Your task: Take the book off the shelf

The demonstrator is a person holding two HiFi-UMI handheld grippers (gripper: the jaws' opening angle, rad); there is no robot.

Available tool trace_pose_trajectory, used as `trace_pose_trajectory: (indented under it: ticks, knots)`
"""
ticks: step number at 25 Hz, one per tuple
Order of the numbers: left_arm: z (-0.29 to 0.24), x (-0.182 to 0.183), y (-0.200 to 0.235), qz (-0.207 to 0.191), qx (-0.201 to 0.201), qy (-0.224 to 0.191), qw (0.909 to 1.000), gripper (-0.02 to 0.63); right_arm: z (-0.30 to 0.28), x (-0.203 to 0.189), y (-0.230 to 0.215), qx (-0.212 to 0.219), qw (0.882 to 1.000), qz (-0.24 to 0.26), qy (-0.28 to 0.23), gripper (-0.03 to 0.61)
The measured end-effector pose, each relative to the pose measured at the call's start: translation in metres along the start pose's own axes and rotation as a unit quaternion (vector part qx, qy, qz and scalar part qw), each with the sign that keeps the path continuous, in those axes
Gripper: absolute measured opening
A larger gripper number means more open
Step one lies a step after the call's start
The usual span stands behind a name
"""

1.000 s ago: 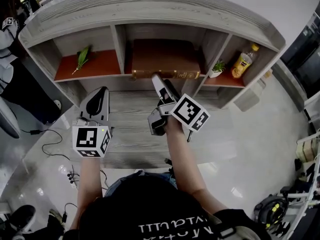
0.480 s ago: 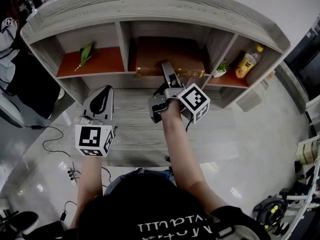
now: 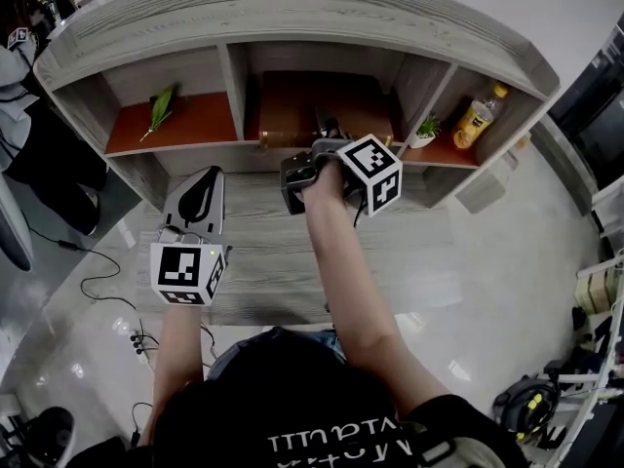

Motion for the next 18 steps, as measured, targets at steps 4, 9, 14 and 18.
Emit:
trace_pose_trajectory:
  ticks: [4,9,14,18]
  knots:
    - [0.0,0.0,-0.002,0.004,-0.001,-0.002,1.0,0.011,-0.004,0.0,0.0,-0.014,1.0,-0.015,-0.005,0.356]
    - [0.002,0.0,-0.004,0.003,0.0,-0.006,1.0,0.011,0.003,0.002,0.0,-0.009,1.0,-0.018,-0.005,0.348]
    - [0.005,0.0,-0.005,0.008,-0.003,-0.006,0.9999,0.011,0.017,0.002,0.001,-0.001,1.0,-0.019,-0.004,0.333]
    - [0.008,-0.002,-0.007,0.01,-0.009,-0.003,0.9999,0.011,0.027,0.002,0.001,0.011,1.0,-0.018,-0.006,0.326]
Point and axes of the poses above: the fingertips, and each gripper's own axes: z backward along the fingers, y to its left, x out of its top, the point moved 6 cm from there along z, backward along the fingers, and after that the axes turned 12 degrees about -y, right-handed, at the moved point
